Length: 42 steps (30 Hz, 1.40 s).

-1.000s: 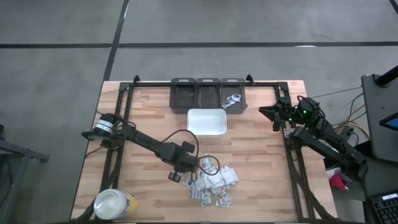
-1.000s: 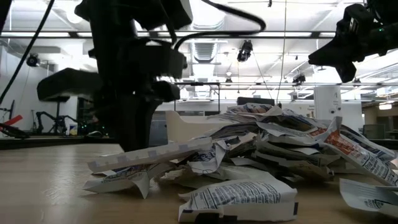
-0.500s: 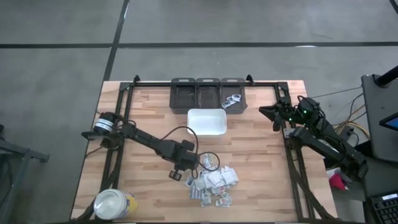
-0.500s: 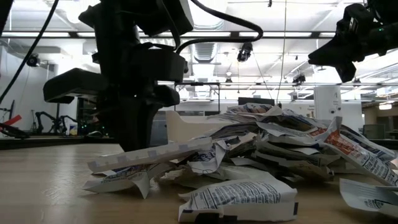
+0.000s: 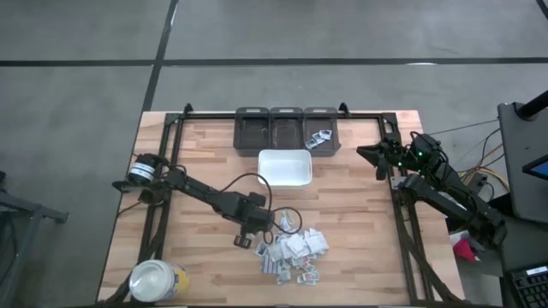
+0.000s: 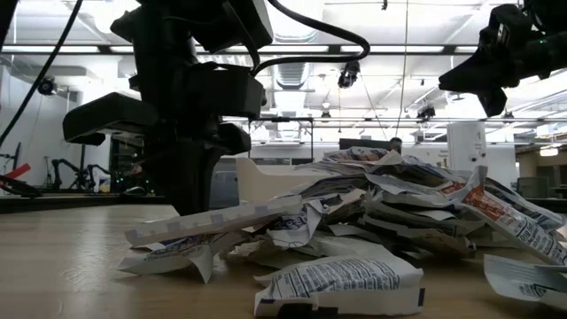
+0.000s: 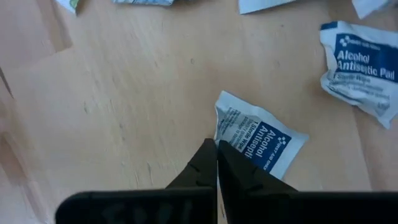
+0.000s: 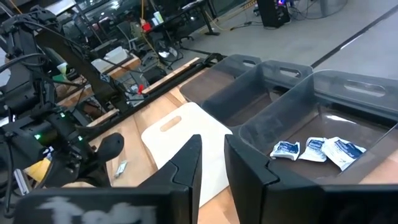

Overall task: Pick & Place First Aid Supplies
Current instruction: Put the white alcohol pad into the right black bin

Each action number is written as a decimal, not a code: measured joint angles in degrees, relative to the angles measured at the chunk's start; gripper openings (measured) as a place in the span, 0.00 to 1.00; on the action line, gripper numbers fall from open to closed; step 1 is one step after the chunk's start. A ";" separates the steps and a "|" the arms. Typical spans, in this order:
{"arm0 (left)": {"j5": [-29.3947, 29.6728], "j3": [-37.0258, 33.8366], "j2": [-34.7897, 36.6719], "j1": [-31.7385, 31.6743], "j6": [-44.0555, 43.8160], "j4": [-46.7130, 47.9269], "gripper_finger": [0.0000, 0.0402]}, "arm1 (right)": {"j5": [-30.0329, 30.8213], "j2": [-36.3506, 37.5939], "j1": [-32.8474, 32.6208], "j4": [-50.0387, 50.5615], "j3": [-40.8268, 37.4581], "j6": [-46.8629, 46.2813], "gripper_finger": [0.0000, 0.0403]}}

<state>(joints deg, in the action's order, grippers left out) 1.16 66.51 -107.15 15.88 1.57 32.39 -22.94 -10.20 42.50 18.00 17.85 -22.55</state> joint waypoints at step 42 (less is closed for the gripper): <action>21.91 33.16 3.51 -13.81 -7.53 -2.41 0.00 | -15.84 -11.52 -6.07 -18.68 0.17 -6.42 0.29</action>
<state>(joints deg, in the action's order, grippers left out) 23.07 99.66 -103.63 2.07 -5.96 29.98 -38.78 -21.71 36.43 -0.68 18.01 -28.96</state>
